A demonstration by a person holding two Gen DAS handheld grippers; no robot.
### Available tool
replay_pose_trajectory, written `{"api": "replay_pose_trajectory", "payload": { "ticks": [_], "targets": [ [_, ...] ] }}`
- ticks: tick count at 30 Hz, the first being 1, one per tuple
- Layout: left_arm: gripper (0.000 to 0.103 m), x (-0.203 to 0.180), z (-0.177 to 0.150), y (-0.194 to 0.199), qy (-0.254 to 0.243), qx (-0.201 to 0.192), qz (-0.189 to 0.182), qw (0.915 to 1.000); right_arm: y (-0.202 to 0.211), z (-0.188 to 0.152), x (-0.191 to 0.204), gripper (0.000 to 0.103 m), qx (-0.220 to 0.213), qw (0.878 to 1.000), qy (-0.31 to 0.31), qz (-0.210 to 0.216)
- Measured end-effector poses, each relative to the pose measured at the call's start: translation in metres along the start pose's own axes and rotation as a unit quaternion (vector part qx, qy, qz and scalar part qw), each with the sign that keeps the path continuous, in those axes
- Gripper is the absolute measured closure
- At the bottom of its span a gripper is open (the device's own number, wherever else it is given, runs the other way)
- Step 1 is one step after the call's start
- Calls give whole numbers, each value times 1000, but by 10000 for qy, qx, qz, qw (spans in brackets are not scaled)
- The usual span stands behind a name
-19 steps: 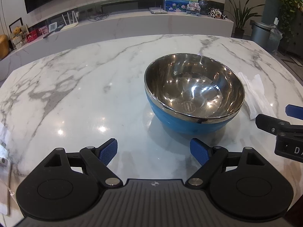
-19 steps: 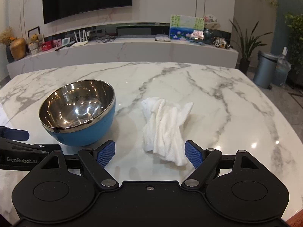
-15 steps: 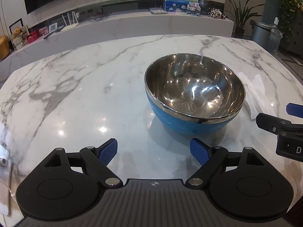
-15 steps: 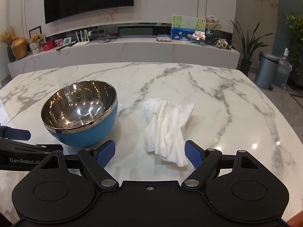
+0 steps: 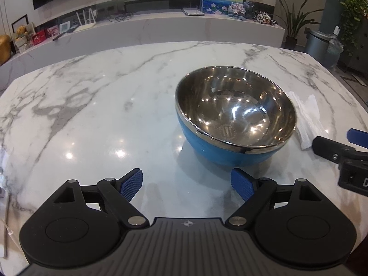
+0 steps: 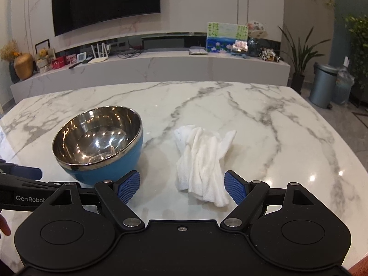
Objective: Clean bowl
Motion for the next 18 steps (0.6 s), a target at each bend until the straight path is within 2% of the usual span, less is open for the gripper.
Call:
{"api": "replay_pose_trajectory", "payload": {
  "ticks": [18],
  "targets": [
    [19,8,0,1,79,-55,57,9999,-5,-4,-6,24,173,9996,-114,-170]
  ]
}}
Point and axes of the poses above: each gripper's, at about its wrist camera, not at the fingertips, and y roughly against the way its jaws point, x to its left, z to its top, the point moved 4 cm from there along -y, roughly the way its jaws point, and after that the axes turned 1 degree about -z, right-handed, at the moved point
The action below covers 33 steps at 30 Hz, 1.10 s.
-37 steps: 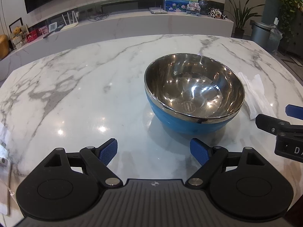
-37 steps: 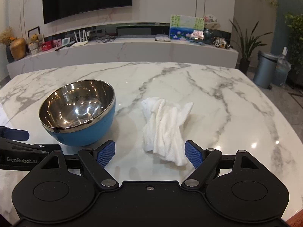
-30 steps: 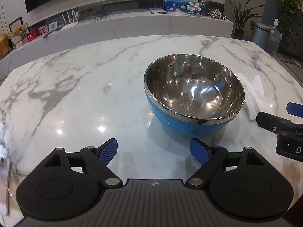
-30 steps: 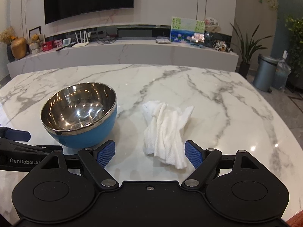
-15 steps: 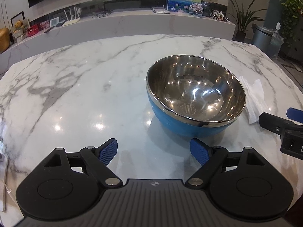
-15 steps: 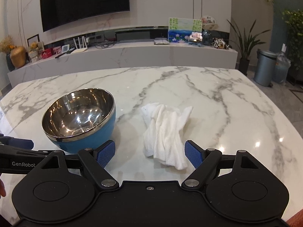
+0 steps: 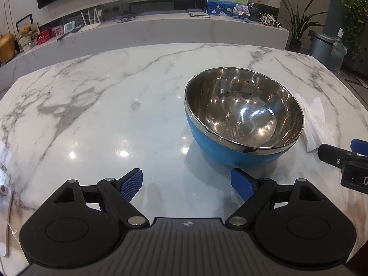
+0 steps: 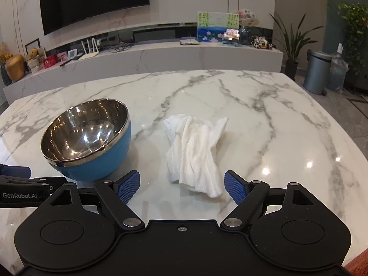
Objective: Clean bowl
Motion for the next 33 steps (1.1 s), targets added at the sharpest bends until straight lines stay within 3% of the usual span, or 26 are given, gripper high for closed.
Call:
{"api": "replay_pose_trajectory", "payload": {
  "ticks": [33],
  "targets": [
    [19,5,1,-2,89,113,-9,9999,-3,-1,4,24,40,9998,164,-40]
  ]
}}
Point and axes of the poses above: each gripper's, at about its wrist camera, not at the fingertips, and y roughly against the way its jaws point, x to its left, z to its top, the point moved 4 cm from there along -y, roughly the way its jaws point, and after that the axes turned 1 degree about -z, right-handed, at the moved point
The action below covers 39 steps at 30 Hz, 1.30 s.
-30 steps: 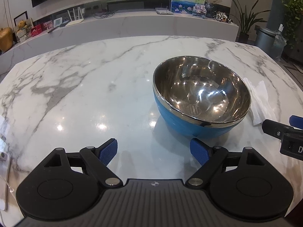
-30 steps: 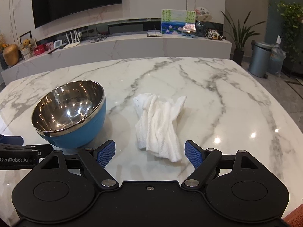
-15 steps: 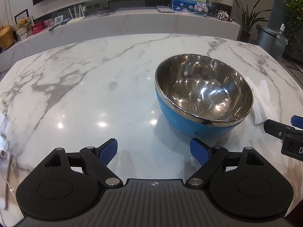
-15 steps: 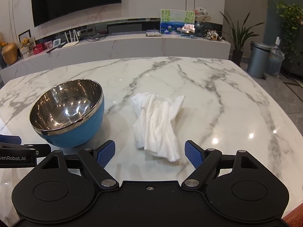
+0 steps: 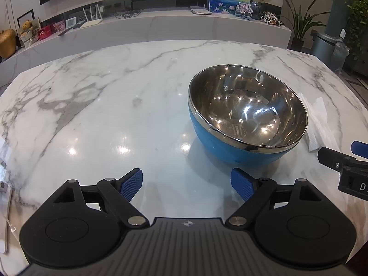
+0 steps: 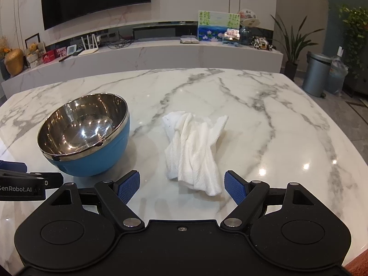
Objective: Clean bowl
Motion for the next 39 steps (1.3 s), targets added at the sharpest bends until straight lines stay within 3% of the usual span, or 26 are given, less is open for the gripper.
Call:
{"api": "replay_pose_trajectory", "payload": {
  "ticks": [20,39],
  "targets": [
    [19,-4,1,16,-59,-174,-185,9997,10,2,3,24,-140,9998,141,-1],
    [19,-7,20,43,75,-826,-767,9936,15,4,1,24,-207,9995,250,-44]
  ]
}}
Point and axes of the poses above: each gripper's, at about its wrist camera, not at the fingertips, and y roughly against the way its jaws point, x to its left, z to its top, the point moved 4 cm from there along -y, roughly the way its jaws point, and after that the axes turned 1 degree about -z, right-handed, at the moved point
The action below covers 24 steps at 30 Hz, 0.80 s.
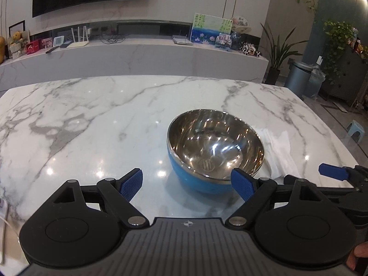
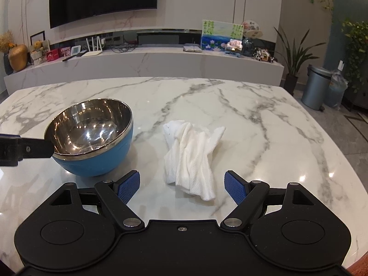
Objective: Clean bowl
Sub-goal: 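Lower the right gripper onto the white cloth and close on it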
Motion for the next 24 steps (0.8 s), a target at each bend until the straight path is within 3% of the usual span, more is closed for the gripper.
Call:
{"api": "replay_pose_trajectory", "payload": {
  "ticks": [12,24],
  "targets": [
    [19,3,17,-7,247,67,-217,9994,-12,5,0,24,71,9997,218,16],
    [19,12,24,-37,304,605,-87,9977,-33,18,-6,24,249,9992,328,-15]
  ]
}}
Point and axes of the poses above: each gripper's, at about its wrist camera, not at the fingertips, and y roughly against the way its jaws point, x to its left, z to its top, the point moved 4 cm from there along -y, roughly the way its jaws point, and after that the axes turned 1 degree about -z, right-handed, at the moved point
